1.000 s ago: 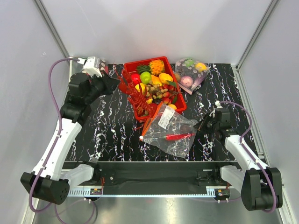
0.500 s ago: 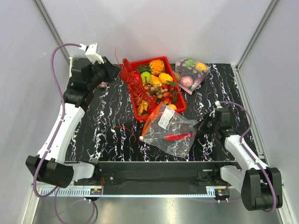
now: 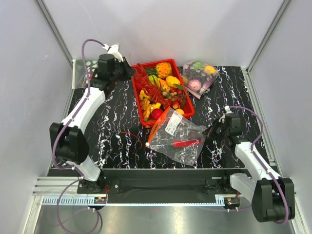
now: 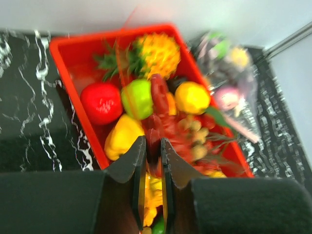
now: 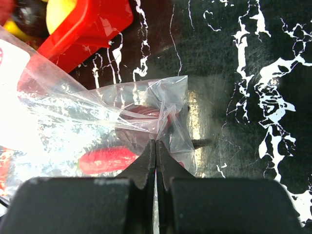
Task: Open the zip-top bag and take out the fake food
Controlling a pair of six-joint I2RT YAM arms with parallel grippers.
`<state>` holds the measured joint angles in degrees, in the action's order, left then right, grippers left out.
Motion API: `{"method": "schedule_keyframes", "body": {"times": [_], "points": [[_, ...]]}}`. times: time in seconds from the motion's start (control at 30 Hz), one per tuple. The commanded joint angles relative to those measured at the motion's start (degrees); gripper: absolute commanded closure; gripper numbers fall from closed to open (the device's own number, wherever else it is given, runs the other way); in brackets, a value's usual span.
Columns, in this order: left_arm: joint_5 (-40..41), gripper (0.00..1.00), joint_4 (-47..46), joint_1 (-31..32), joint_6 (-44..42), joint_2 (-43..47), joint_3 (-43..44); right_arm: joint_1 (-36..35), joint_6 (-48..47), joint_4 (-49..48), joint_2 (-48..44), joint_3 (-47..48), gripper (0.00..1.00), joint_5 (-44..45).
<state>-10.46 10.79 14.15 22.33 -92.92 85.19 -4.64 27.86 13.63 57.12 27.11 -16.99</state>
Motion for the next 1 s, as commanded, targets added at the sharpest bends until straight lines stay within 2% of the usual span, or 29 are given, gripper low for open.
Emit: {"method": "schedule_keyframes", "body": {"times": [0.0, 0.03, 0.13, 0.17, 0.23, 0.37, 0.4, 0.43, 0.6, 0.8, 0.97], "points": [[2.46, 0.90, -1.30, 1.75, -2.02, -3.74, 4.54, 0.16, -0.96, 0.96, -2.28, 2.51, 1.00, 1.35], [3.07, 0.82, -0.51, 2.71, -3.07, -4.97, 5.24, 0.16, -0.96, 1.14, -2.54, 2.51, 1.00, 1.44], [5.09, 0.70, 3.00, 4.47, -4.92, -9.19, 8.06, 0.16, -1.05, 1.40, -2.72, 2.42, 1.00, 1.44], [5.18, 0.61, 3.53, 4.65, -5.01, -9.90, 8.59, 0.16, -1.14, 1.40, -2.81, 2.33, 1.00, 1.44], [5.01, 0.52, 4.15, 4.66, -4.75, -11.05, 8.16, 0.16, -1.05, 1.40, -3.07, 2.07, 1.00, 1.61], [5.45, 0.20, 2.58, 4.66, -5.01, -8.51, 5.43, 0.16, -0.96, 0.70, -2.72, 1.63, 1.00, 1.26], [5.71, 0.04, 2.57, 4.66, -5.10, -7.89, 5.08, 0.25, -0.88, 0.61, -2.54, 1.63, 1.00, 1.26], [6.32, 0.01, 2.75, 4.66, -5.45, -7.19, 4.47, 0.16, -0.96, 0.44, -2.20, 1.71, 1.00, 1.17], [9.66, 0.01, 2.75, 4.74, -5.54, -0.87, 0.52, 0.25, -0.87, -0.09, -2.02, 1.63, 1.00, 1.09], [19.05, 0.01, 5.64, 4.74, -4.31, 6.70, -6.87, 0.16, -0.79, 0.08, -2.45, 1.54, 1.00, 0.82], [21.44, 0.01, 6.27, 4.66, -2.91, 13.72, -16.52, 0.16, -0.87, 0.87, -3.16, 1.80, 1.00, 0.65]]}}
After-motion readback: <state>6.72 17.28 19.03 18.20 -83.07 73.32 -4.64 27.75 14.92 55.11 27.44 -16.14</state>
